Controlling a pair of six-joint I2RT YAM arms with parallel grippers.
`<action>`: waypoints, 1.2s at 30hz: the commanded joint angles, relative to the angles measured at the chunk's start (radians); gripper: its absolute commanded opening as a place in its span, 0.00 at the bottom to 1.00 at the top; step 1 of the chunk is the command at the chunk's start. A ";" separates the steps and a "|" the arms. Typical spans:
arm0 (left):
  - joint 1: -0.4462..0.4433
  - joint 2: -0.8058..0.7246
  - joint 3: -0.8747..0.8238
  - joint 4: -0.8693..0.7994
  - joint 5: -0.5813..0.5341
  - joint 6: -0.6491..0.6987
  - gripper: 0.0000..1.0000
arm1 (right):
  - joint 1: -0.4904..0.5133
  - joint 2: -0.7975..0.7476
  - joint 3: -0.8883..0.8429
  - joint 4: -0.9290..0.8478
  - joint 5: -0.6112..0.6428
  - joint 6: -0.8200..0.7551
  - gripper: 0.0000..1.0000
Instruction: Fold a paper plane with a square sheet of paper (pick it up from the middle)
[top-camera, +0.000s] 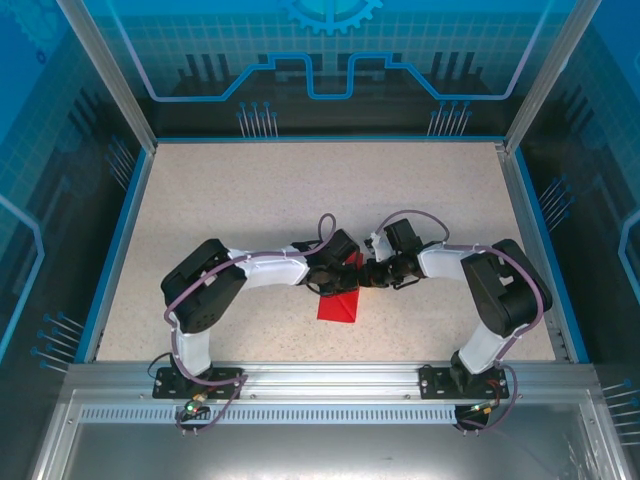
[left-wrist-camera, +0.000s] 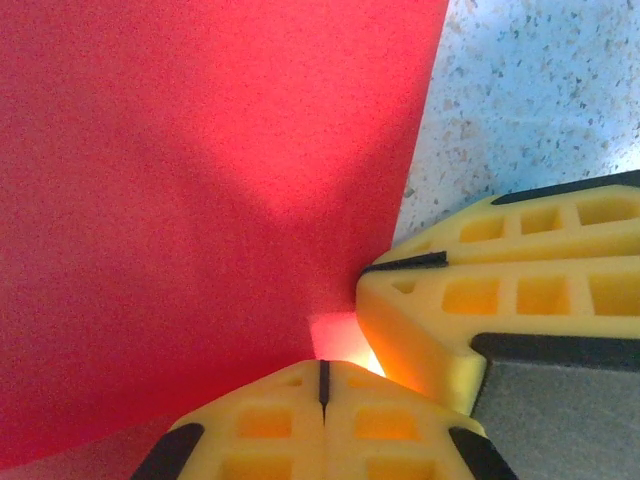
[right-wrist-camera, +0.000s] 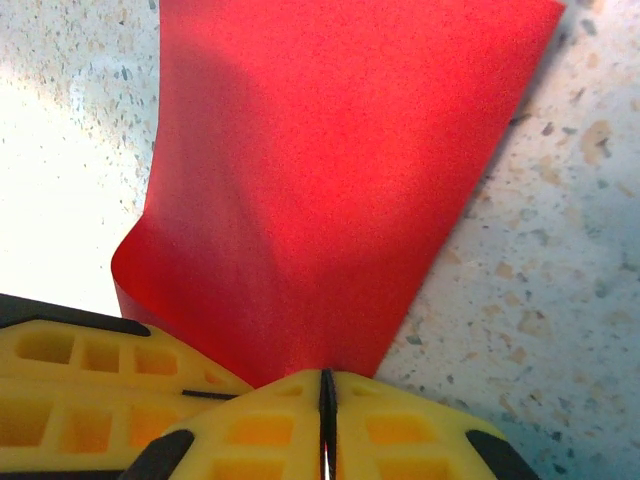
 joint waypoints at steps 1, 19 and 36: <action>0.008 0.019 0.025 0.007 0.023 0.010 0.02 | -0.011 0.026 0.000 -0.003 -0.006 -0.017 0.11; 0.008 0.006 0.022 0.010 0.054 0.080 0.03 | -0.027 0.022 -0.015 0.002 -0.015 -0.016 0.11; 0.009 -0.045 -0.002 0.004 0.066 0.111 0.03 | -0.035 0.025 -0.017 -0.001 -0.018 -0.024 0.10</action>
